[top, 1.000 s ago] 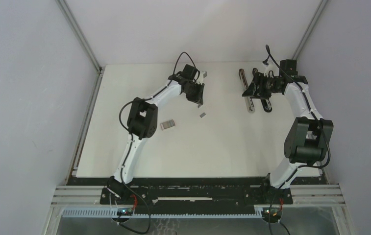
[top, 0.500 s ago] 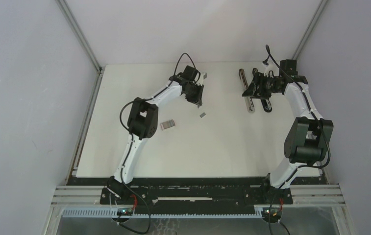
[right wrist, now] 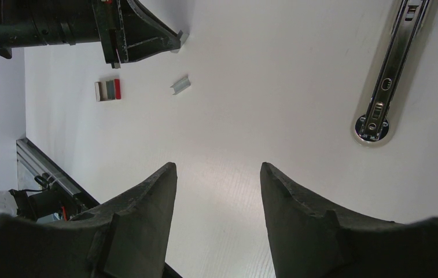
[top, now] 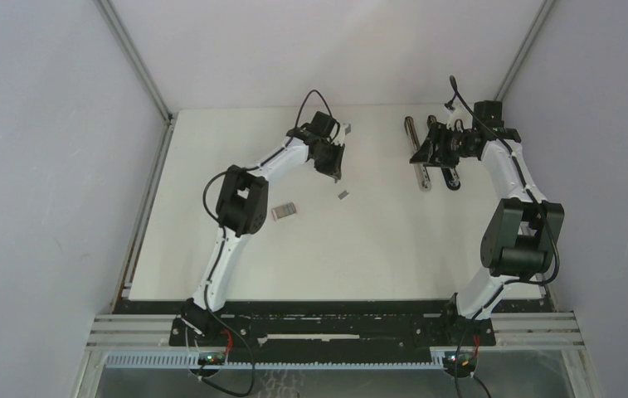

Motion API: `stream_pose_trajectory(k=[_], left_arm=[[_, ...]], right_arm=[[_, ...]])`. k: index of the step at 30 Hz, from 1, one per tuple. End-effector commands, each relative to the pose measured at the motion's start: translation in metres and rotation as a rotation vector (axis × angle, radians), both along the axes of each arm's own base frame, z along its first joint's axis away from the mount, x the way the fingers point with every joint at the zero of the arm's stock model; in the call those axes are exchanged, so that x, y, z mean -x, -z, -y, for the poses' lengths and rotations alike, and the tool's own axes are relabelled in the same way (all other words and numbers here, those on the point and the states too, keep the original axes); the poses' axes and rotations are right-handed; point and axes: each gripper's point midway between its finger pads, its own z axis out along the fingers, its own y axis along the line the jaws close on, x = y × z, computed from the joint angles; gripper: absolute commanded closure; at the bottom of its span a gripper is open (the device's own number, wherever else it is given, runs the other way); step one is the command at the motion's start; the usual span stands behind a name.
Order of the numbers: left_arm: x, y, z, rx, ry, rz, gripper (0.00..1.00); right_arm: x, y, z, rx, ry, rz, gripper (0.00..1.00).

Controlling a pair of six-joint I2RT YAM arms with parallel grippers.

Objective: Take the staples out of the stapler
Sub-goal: Adjust the staple at the center of the board.

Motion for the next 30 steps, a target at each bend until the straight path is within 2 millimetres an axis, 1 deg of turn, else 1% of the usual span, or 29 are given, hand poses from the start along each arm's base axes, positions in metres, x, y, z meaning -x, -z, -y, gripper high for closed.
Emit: stream_pose_trajectory(k=[1,5,11,14,18,22,27,30], left_arm=[[0.001,-0.007,0.003,0.003,0.013,0.022,0.84],[0.001,-0.008,0.003,0.009,0.012,0.019,0.88],[0.001,-0.013,0.006,0.038,0.02,0.014,0.87],[0.003,-0.016,0.009,0.084,0.025,-0.01,0.86],[0.012,-0.02,0.017,0.191,0.053,-0.073,0.86],[0.019,-0.016,0.02,0.26,0.049,-0.136,0.83],[0.019,-0.011,0.016,0.279,0.028,-0.163,0.82],[0.016,-0.014,0.014,0.27,0.02,-0.146,0.8]], right_arm=[[-0.005,-0.004,-0.004,-0.011,-0.011,0.028,0.44],[-0.005,-0.004,-0.004,-0.012,-0.012,0.027,0.44],[-0.005,-0.004,-0.004,-0.015,-0.013,0.026,0.44],[-0.005,-0.003,-0.004,-0.014,-0.012,0.025,0.44],[-0.005,-0.003,-0.004,-0.015,-0.013,0.024,0.44],[-0.005,-0.001,-0.005,-0.021,-0.014,0.02,0.43],[-0.005,0.002,-0.007,-0.027,-0.02,0.01,0.43],[-0.005,0.002,-0.008,-0.025,-0.021,0.009,0.43]])
